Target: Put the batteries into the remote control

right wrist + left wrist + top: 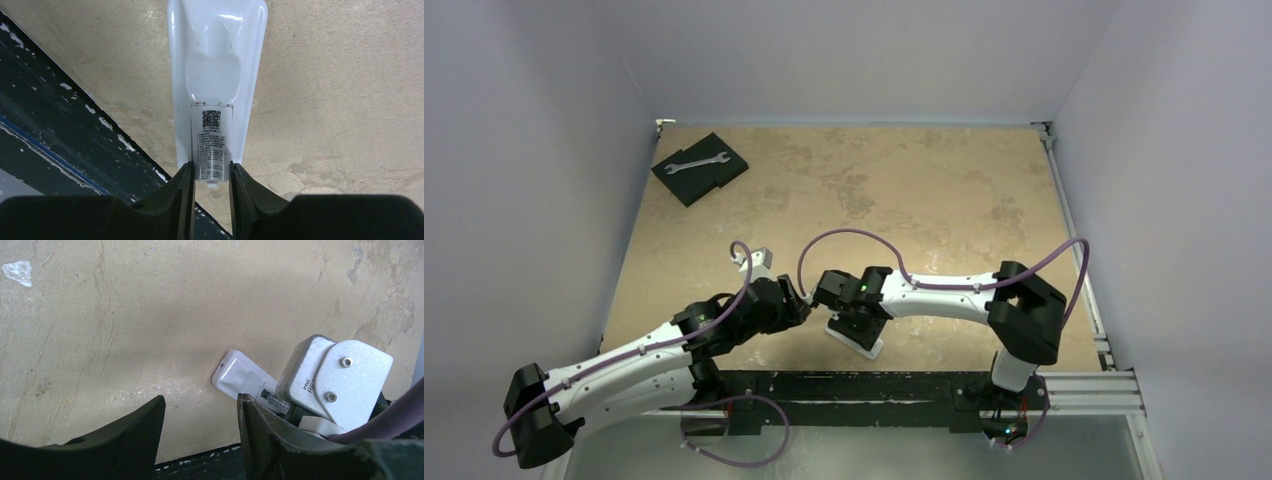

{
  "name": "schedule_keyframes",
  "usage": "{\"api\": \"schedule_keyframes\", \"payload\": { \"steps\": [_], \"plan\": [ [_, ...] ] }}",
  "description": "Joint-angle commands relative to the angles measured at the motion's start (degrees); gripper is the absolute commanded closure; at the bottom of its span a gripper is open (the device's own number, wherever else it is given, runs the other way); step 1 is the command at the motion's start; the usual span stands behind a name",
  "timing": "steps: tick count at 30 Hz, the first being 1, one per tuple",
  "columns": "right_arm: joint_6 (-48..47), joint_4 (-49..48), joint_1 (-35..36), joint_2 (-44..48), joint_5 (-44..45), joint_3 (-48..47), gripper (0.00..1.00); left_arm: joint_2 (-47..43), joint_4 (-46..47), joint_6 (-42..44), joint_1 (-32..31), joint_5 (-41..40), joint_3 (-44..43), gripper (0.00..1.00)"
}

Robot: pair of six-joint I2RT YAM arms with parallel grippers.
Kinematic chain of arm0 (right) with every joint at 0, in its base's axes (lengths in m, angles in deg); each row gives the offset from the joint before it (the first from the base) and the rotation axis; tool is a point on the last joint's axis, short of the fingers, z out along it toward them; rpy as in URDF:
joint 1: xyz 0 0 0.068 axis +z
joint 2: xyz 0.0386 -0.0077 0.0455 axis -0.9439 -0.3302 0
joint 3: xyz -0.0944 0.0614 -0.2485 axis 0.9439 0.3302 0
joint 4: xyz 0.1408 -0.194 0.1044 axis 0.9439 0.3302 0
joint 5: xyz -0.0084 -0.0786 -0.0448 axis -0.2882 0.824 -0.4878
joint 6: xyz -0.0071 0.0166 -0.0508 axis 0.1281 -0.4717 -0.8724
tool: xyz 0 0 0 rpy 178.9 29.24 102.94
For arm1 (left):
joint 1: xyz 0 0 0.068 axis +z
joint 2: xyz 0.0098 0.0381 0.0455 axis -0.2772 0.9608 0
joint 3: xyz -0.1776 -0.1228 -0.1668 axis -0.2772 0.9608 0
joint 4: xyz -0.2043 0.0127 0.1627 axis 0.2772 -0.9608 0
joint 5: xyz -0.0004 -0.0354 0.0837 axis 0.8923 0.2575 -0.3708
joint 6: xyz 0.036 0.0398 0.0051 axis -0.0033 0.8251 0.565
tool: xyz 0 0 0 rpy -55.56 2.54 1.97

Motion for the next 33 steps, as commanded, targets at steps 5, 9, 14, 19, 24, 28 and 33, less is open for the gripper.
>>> {"api": "schedule_keyframes", "payload": {
  "steps": [5, 9, 14, 19, 24, 28, 33],
  "plan": [
    [0.8, -0.9, 0.3, -0.3, 0.7, -2.2, 0.78, -0.8, 1.0, 0.3, -0.1, 0.0, 0.4, 0.46],
    [0.8, -1.0, 0.3, -0.3, 0.6, -2.5, 0.77, -0.8, 0.9, 0.2, -0.2, 0.0, 0.3, 0.46],
    [0.8, -1.1, 0.4, -0.6, 0.7, -2.6, 0.76, -0.9, 0.7, 0.2, -0.2, -0.1, 0.4, 0.46],
    [0.7, -1.3, 0.3, -0.7, 0.7, -2.8, 0.73, -0.9, 0.7, 0.2, -0.2, -0.1, 0.4, 0.46],
    [0.6, -1.3, 0.3, -0.8, 0.9, -2.8, 0.69, -0.9, 0.7, 0.2, -0.2, -0.1, 0.4, 0.46],
    [0.5, -1.3, 0.3, -0.7, 1.2, -2.8, 0.64, -0.9, 0.7, 0.2, -0.2, -0.1, 0.4, 0.46],
    [0.5, -1.3, 0.3, -0.6, 1.2, -2.8, 0.62, -0.7, 0.8, 0.2, -0.1, -0.1, 0.3, 0.46]
  ]
}}
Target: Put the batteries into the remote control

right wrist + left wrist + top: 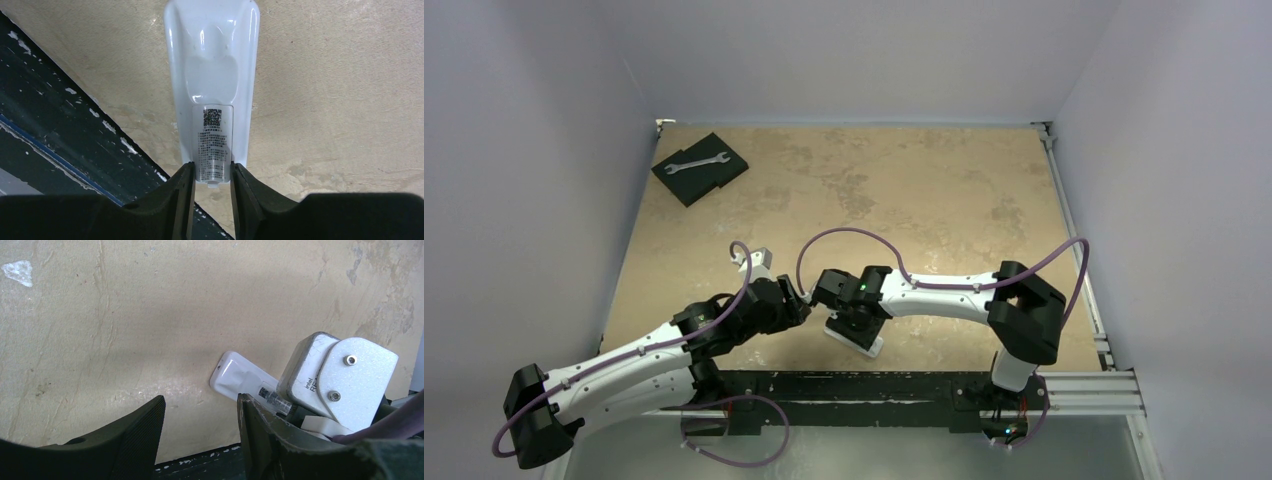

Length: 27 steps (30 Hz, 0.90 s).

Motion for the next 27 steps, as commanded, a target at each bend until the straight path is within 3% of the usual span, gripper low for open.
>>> {"api": "schedule_keyframes", "payload": {
  "steps": [1, 12, 27],
  "plan": [
    [0.3, -1.1, 0.3, -0.4, 1.1, -2.2, 0.62, -0.4, 0.9, 0.2, -0.2, -0.1, 0.2, 0.46],
    [0.1, -1.5, 0.3, -0.3, 0.4, -2.1, 0.54, -0.1, 1.1, 0.2, -0.2, 0.0, 0.3, 0.46],
    [4.1, -1.7, 0.2, 5.6, 2.8, 0.3, 0.54, 0.4, 1.5, 0.3, -0.1, 0.0, 0.2, 0.46]
  ]
}}
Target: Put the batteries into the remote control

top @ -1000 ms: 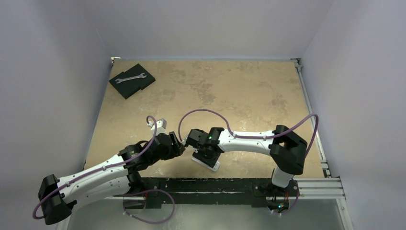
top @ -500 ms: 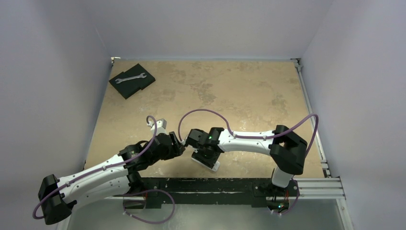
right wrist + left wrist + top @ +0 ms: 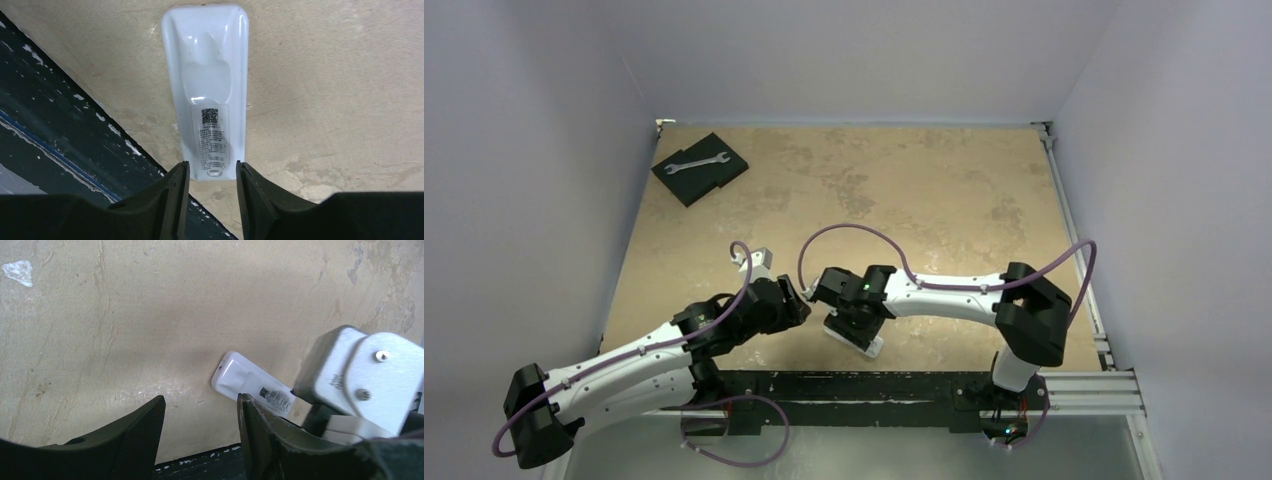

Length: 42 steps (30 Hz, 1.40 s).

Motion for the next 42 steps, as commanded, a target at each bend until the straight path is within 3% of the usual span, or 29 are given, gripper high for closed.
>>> {"api": "schedule_keyframes", "payload": {
  "steps": [1, 7, 13, 42],
  "plan": [
    [2.9, -1.4, 0.2, 5.4, 2.6, 0.7, 0.55, 0.6, 1.5, 0.3, -0.2, 0.2, 0.2, 0.46],
    [5.4, -2.9, 0.2, 9.3, 4.3, 3.0, 0.69, 1.9, 2.4, 0.6, -0.2, 0.7, 0.0, 0.46],
    [7.3, -4.9, 0.2, 11.2, 4.2, 4.7, 1.0, 2.4, 2.7, 0.6, -0.2, 1.1, -0.3, 0.46],
    [9.7, -12.1, 0.2, 7.7, 4.8, 8.6, 1.0, 2.4, 1.5, 0.9, -0.1, 0.8, -0.9, 0.46]
  ]
}}
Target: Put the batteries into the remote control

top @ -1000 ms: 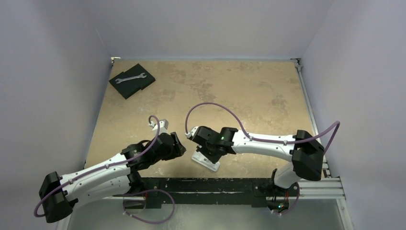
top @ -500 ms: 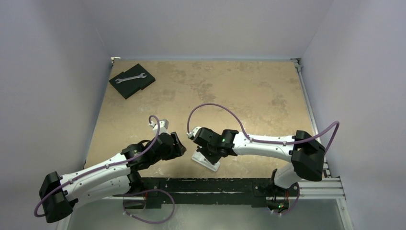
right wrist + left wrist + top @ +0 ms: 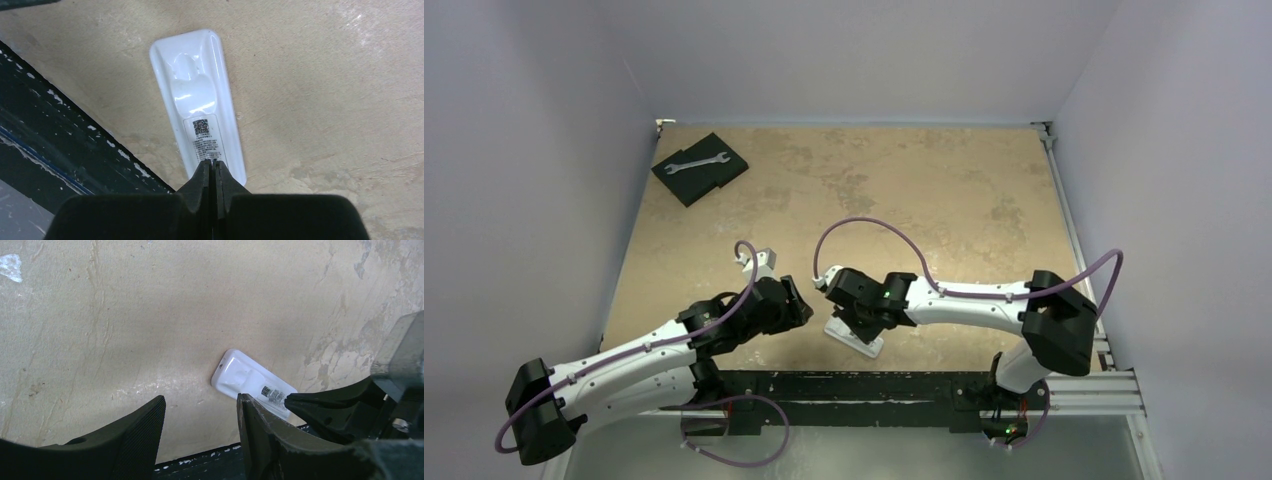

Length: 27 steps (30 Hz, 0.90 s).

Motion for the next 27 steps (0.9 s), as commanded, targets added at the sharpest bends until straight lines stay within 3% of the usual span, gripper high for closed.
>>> {"api": "schedule_keyframes", "payload": {
  "steps": [1, 12, 23, 27],
  "plan": [
    [0.7, -2.2, 0.2, -1.0, 0.9, 0.9, 1.0, 0.2, 0.5, 0.9, -0.2, -0.2, -0.8, 0.46],
    [0.4, -4.3, -0.1, -3.9, -1.2, 2.9, 1.0, 1.3, 1.3, 1.0, -0.1, 0.1, -0.9, 0.46],
    [1.4, -2.6, -0.2, -0.8, 1.0, 1.5, 1.0, 1.3, 1.5, 0.9, -0.2, 0.4, -1.1, 0.46],
    [2.0, -1.7, -0.2, 0.7, 2.0, 0.5, 0.91, 1.4, 1.5, 0.9, -0.2, 0.6, -1.0, 0.46]
  ]
}}
